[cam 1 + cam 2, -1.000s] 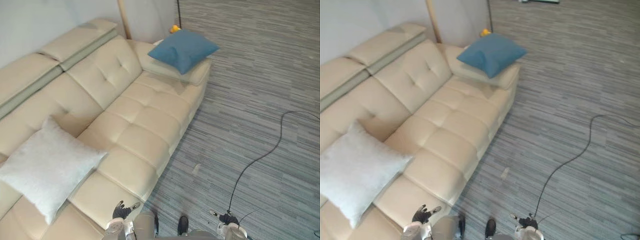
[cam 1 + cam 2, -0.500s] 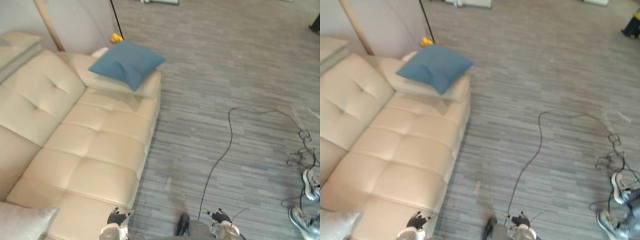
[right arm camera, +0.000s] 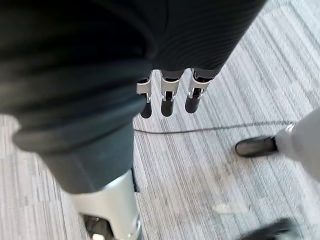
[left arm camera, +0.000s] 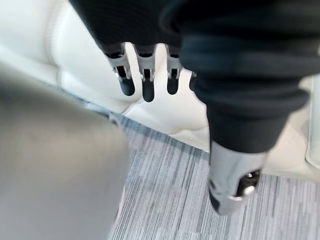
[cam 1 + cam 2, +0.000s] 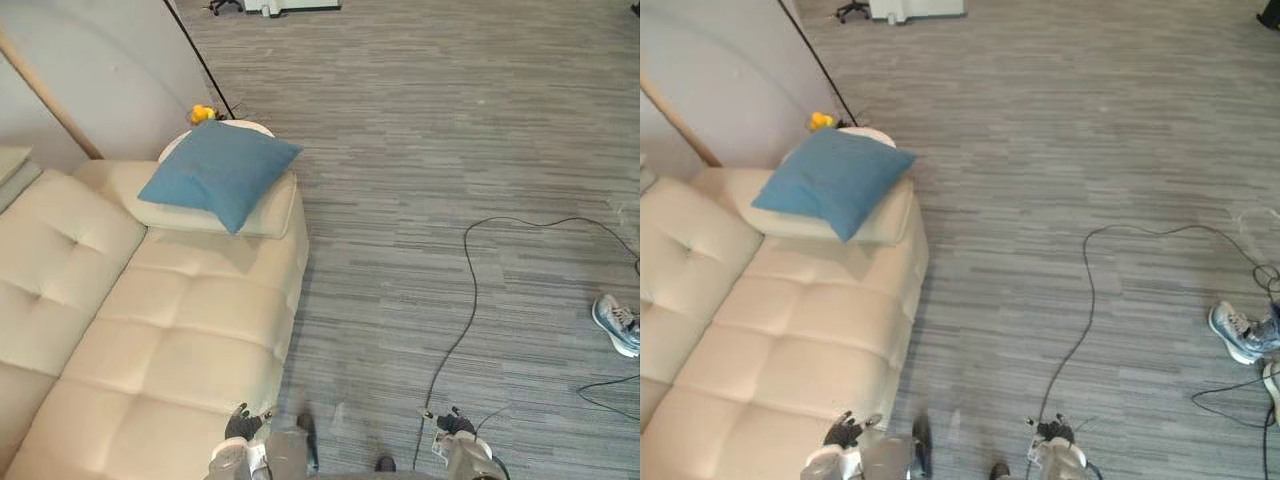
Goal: Pick up cushions and gather them together orderly.
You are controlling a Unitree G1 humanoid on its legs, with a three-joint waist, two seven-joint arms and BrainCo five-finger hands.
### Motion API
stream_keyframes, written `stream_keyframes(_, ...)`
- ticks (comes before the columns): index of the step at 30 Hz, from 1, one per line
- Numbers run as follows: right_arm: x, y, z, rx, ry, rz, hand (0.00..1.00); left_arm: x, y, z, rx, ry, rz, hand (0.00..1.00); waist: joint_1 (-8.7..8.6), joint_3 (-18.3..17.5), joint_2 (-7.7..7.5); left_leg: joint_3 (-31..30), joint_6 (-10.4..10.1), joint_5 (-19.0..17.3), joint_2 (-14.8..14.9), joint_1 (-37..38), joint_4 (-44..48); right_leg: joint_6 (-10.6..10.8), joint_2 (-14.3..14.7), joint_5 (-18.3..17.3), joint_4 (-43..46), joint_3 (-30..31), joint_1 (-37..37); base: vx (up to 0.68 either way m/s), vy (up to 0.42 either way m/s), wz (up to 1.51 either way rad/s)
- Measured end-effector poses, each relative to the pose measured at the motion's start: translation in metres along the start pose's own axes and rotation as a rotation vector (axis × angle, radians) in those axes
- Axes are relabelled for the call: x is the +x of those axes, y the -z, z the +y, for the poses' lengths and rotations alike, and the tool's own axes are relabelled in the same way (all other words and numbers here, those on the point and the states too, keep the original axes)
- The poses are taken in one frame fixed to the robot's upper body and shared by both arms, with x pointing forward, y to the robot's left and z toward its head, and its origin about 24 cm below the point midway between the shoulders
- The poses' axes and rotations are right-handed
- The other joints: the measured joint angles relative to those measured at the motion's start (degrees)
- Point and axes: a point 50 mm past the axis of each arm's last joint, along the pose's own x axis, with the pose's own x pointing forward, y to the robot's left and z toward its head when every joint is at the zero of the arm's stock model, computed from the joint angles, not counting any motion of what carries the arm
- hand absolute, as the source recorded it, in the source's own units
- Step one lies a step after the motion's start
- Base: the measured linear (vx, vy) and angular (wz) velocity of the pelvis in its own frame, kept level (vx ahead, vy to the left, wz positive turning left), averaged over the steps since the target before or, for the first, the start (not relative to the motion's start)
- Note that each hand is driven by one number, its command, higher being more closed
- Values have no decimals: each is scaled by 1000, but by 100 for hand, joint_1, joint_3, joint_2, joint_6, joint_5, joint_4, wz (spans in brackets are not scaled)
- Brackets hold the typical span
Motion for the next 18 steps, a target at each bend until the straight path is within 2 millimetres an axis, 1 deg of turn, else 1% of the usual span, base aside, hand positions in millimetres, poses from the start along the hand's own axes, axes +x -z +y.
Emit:
stream_keyframes(1, -2, 6, 6, -10, -20, 17, 0, 1, -1, 4, 3, -9, -2, 0, 21, -45, -187, 69, 122, -158, -165, 64, 36, 48, -181, -31, -42, 34, 115, 510, 213, -19)
stream_keyframes(2, -3, 8, 9, -9, -26, 23, 0, 1, -2, 6, 8, -13, -5, 0, 22, -43, -261, 87, 223, -238, -225, 74, 151, 50, -246, -28, -68, 48, 174, 521, 191, 3)
stream_keyframes(3, -3, 12, 9, -16, -27, 35, 0, 2, -3, 10, 12, -19, -9, 0, 28, -55, -338, 150, 333, -430, -303, 109, 349, 86, -350, 6, -72, 75, 299, 335, 133, 3)
stream_keyframes(4, -4, 16, 5, -35, -18, 44, 0, 2, -3, 10, 13, -21, -6, 0, 42, -75, -326, 156, 396, -664, -342, 243, 463, 128, -406, 14, 246, 147, 292, 387, 176, -4)
stream_keyframes(5, -4, 16, 4, -46, -16, 41, 0, 1, -1, 10, 13, -19, 3, 0, 61, -88, -274, 153, 398, -783, -345, 418, 411, 160, -416, -6, 775, 205, 162, 332, 178, -17)
stream_keyframes(6, -4, 16, 4, -49, -17, 41, 0, 1, 1, 10, 12, -17, 9, 0, 54, -104, -241, 188, 372, -880, -325, 589, 314, 450, -454, -56, 1592, 248, -149, 374, 206, -24)
stream_keyframes(7, -4, 16, 6, -49, -29, 40, 0, 1, 1, 10, 16, -16, 14, 0, 55, -80, -248, 210, 364, -984, -359, 873, 182, 945, -573, 76, 2850, 296, -694, 308, 160, -11)
stream_keyframes(8, -5, 19, 8, -46, -34, 50, 0, 1, 3, 12, 28, -18, 22, 0, 22, -47, -266, 195, 314, -1059, -416, 1211, 78, 1074, -690, 105, 3928, 309, -1117, 343, 135, 3)
stream_keyframes(9, -6, 21, 7, -38, -33, 52, 0, 1, 4, 14, 41, -20, 31, 0, 17, -50, -280, 220, 312, -1088, -464, 1463, -6, 947, -772, -24, 4378, 252, -1351, 307, 88, 15)
stream_keyframes(10, -6, 20, 6, -43, -31, 44, 0, 1, 4, 15, 48, -22, 35, 0, 1, -58, -318, 199, 314, -1106, -505, 1676, -118, 851, -817, -156, 4527, 143, -1503, 374, 76, 27)
stream_keyframes(11, -6, 20, 5, -43, -29, 42, 0, 1, 4, 16, 49, -24, 35, 0, -80, -53, -328, 105, 298, -1117, -501, 1880, -270, 676, -806, -330, 4383, -61, -1662, 349, 25, 50)
stream_keyframes(12, -6, 20, 5, -40, -30, 42, 0, 1, 4, 16, 50, -24, 33, 0, -174, -55, -324, -50, 290, -1126, -464, 1989, -369, 527, -754, -406, 3932, -282, -1823, 331, -5, 70)
stream_keyframes(13, -6, 18, 6, -39, -30, 37, 0, 2, 3, 16, 50, -24, 32, 0, -224, -56, -326, -176, 260, -1149, -439, 2030, -386, 472, -710, -391, 3399, -387, -1910, 419, -94, 90)
stream_keyframes(14, -5, 17, 5, -28, -25, 33, 0, 2, 1, 13, 45, -18, 27, 0, -245, -42, -320, -381, 224, -1287, -393, 2063, -382, 262, -552, -88, 2078, -290, -2034, 374, -129, 71)
stream_keyframes(15, -5, 17, 4, -26, -24, 33, 0, 2, 3, 14, 44, -20, 33, 0, -249, -40, -323, -436, 203, -1324, -385, 2085, -376, 232, -521, 52, 1781, -222, -2056, 388, -159, 62)
stream_keyframes(16, -5, 17, 4, -21, -21, 34, 0, 1, 6, 15, 45, -24, 41, 0, -251, -40, -325, -516, 148, -1406, -372, 2144, -370, 202, -461, 310, 1336, -74, -2062, 318, -183, 42)
stream_keyframes(17, -5, 19, 2, -20, -17, 38, 0, 0, 8, 17, 36, -31, 45, 0, -256, -35, -355, -629, 73, -1509, -380, 2209, -349, 246, -444, 623, 940, 31, -1998, 383, -270, 58)
stream_keyframes(18, -5, 19, -3, -16, -3, 41, 0, 1, 9, 17, 33, -36, 50, 0, -268, -10, -367, -823, -30, -1697, -337, 2403, -315, 118, -372, 950, 1081, 128, -1951, 474, -336, 47)
